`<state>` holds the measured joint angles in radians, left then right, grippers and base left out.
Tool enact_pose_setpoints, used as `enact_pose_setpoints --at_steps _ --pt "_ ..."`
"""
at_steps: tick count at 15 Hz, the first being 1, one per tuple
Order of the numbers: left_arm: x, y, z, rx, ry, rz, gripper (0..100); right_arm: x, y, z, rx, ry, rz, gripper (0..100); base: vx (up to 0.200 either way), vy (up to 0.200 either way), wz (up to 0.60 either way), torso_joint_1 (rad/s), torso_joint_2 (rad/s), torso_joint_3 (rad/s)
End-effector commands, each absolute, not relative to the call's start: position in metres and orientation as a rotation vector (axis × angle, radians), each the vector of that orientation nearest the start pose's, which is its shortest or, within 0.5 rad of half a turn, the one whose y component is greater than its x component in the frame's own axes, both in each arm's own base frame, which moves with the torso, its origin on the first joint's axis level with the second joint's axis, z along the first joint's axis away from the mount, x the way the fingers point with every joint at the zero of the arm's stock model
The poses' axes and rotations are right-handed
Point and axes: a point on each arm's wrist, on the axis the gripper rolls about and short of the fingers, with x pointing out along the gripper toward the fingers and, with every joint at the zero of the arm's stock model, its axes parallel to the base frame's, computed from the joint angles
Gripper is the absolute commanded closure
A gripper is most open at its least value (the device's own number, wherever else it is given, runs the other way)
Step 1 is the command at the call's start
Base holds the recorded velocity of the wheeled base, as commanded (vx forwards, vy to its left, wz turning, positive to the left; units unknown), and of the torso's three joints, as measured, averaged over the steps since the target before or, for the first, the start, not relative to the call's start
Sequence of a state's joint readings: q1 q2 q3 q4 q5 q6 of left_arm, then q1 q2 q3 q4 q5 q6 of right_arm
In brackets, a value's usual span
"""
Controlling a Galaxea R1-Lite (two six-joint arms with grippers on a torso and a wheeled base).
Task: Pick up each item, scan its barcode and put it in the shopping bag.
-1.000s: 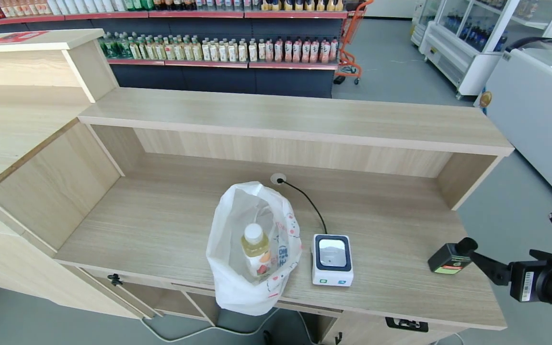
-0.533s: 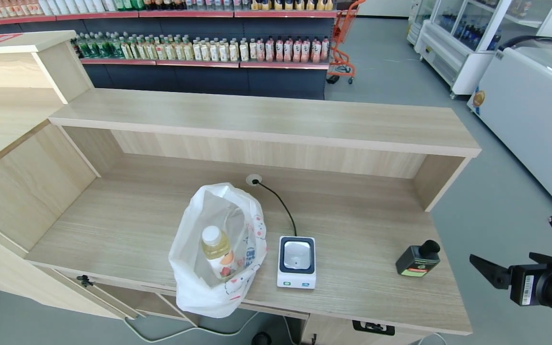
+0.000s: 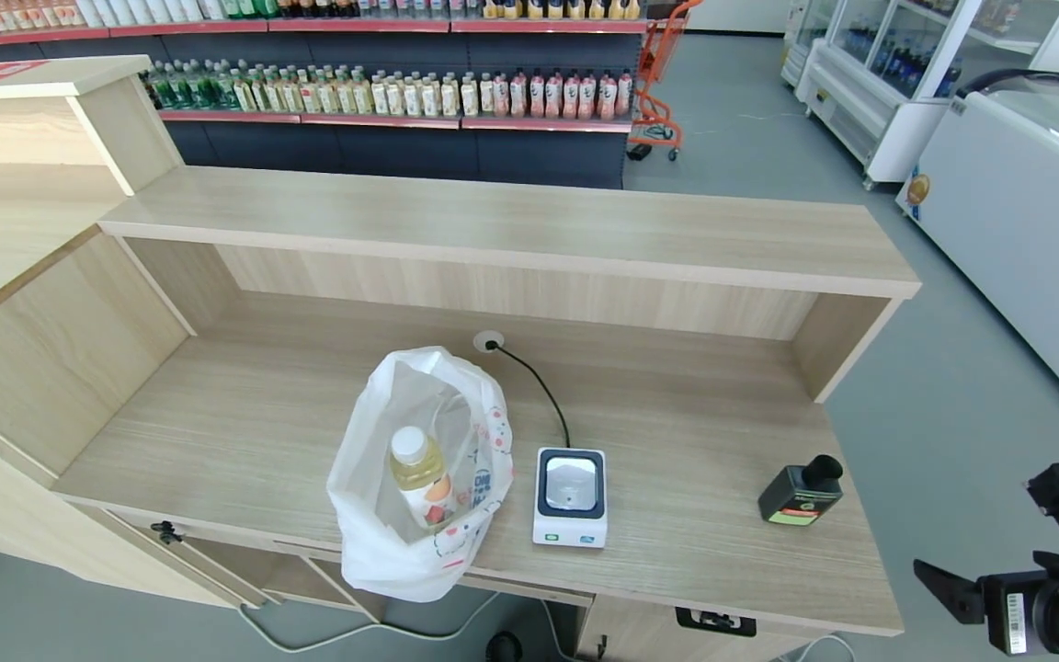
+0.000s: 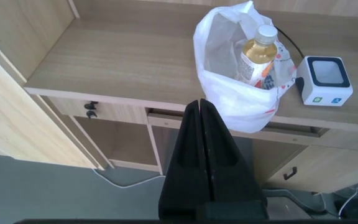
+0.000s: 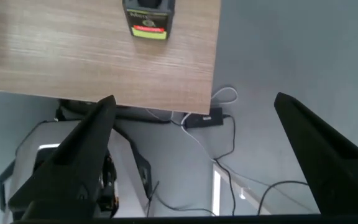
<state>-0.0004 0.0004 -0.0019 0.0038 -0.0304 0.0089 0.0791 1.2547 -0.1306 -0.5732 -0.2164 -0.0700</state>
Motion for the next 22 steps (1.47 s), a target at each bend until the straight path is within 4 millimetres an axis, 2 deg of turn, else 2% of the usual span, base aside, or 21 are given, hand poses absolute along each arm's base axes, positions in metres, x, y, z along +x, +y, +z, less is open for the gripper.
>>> enact_pose_setpoints --at_steps 1,3,8,10,17,22 --pt "-0.023 -0.001 0.076 0.009 0.003 -0.031 100 0.138 0.004 0.100 -0.176 0.612 -0.173 0 0.000 0.000 0.00 0.000 0.00 0.000" --pt "-0.023 -0.001 0.076 0.009 0.001 -0.031 100 0.147 0.001 0.094 -0.252 0.667 -0.262 0 0.000 0.000 0.00 0.000 0.00 0.000" --pt "-0.023 -0.001 0.076 0.009 0.003 -0.031 100 0.177 -0.004 0.092 -0.346 0.725 -0.278 0 0.000 0.000 0.00 0.000 0.00 0.000" --pt "-0.023 -0.001 0.076 0.009 0.003 -0.032 100 0.182 -0.005 0.090 -0.365 0.738 -0.277 0 0.000 0.000 0.00 0.000 0.00 0.000" --pt "-0.023 -0.001 0.076 0.009 0.003 -0.031 100 0.184 -0.007 0.104 -0.339 0.640 -0.298 0 0.000 0.000 0.00 0.000 0.00 0.000" --pt "-0.023 -0.001 0.076 0.009 0.001 -0.031 100 0.180 -0.008 0.100 -0.335 0.660 -0.279 0 0.000 0.000 0.00 0.000 0.00 0.000"
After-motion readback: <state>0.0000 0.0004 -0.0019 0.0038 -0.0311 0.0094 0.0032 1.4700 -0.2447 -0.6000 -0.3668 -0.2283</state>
